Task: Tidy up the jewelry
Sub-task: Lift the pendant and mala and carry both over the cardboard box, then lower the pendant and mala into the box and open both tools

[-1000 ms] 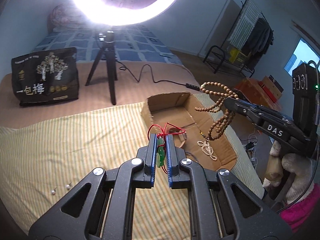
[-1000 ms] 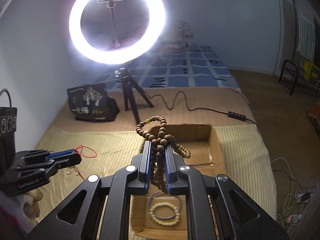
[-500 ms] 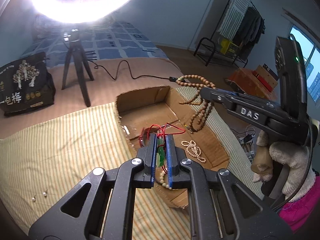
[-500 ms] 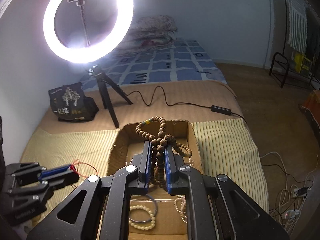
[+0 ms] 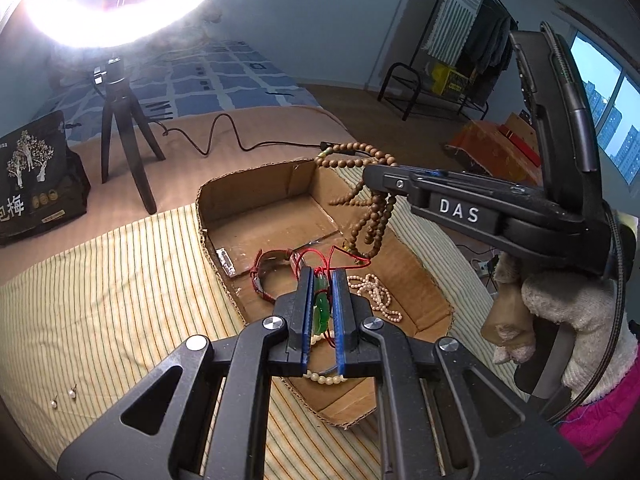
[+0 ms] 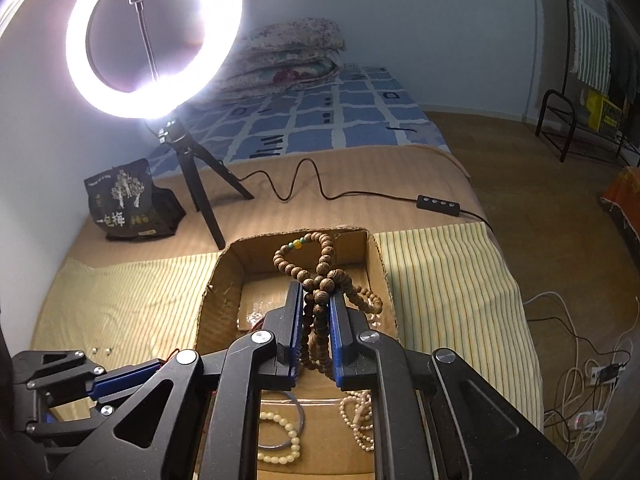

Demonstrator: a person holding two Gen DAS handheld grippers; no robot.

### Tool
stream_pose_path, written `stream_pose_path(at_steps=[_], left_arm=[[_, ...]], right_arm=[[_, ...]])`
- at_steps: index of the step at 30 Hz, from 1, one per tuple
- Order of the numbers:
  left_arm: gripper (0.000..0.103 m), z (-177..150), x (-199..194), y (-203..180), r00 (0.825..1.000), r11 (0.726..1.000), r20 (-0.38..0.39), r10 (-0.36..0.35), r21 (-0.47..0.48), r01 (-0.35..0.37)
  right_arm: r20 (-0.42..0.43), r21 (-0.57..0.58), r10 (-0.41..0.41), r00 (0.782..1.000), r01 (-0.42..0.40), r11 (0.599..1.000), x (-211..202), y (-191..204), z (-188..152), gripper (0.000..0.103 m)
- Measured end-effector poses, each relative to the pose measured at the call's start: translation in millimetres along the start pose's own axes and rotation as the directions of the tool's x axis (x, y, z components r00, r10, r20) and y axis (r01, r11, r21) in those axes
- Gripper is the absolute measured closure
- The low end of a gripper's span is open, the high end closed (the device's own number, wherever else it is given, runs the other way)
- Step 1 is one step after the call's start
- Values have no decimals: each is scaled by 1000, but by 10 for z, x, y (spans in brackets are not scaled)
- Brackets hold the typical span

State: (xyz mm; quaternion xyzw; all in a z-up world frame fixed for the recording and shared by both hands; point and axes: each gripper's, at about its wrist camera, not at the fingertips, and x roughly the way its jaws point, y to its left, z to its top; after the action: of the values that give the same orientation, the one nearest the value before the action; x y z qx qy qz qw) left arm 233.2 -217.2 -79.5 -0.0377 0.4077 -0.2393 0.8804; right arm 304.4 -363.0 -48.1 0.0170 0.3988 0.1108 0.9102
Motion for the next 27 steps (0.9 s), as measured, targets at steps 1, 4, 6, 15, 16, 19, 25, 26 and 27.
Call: stream_pose_path(at_steps=[1,4,6,15,16,19,25,26,27], left_arm=[[96,-3,-1,-4,1000,1000,0,0,0,0],[96,-5,-4,-15,1000,1000,-2,0,4,0],[96,-9,5,-18,1000,1000,-3,0,10,0],[90,-16,4,-68,1000,1000,-6,-4,25,4],[84,-20,4,-74,1000,1000,-7,-3,29,3],[61,-21,-7,-77,1000,1000,5,8,30,-8],[61,-22,-17,-63,1000,999,4,21,26,-21],[61,-22,-17,-59,1000,999,4,22,27,-23],[61,-22,-21,-59,1000,999,4,23,28,-23]], right_arm=[[-3,-1,-1,1000,1,1000,6,0,-3,93],[-7,2,-3,1000,3,1000,18,-10,-12,93],[-8,1,-7,1000,7,1000,21,-6,-12,92],[-20,0,-33,999,33,999,52,6,-27,78],[-20,5,-31,999,31,999,51,-2,-26,70],[-2,13,-34,999,34,999,16,-10,-26,49],[-1,60,-61,998,61,996,-1,-71,-17,36],[-2,63,-63,998,63,996,-3,-80,-17,36],[-2,65,-66,998,66,996,-5,-85,-17,36]])
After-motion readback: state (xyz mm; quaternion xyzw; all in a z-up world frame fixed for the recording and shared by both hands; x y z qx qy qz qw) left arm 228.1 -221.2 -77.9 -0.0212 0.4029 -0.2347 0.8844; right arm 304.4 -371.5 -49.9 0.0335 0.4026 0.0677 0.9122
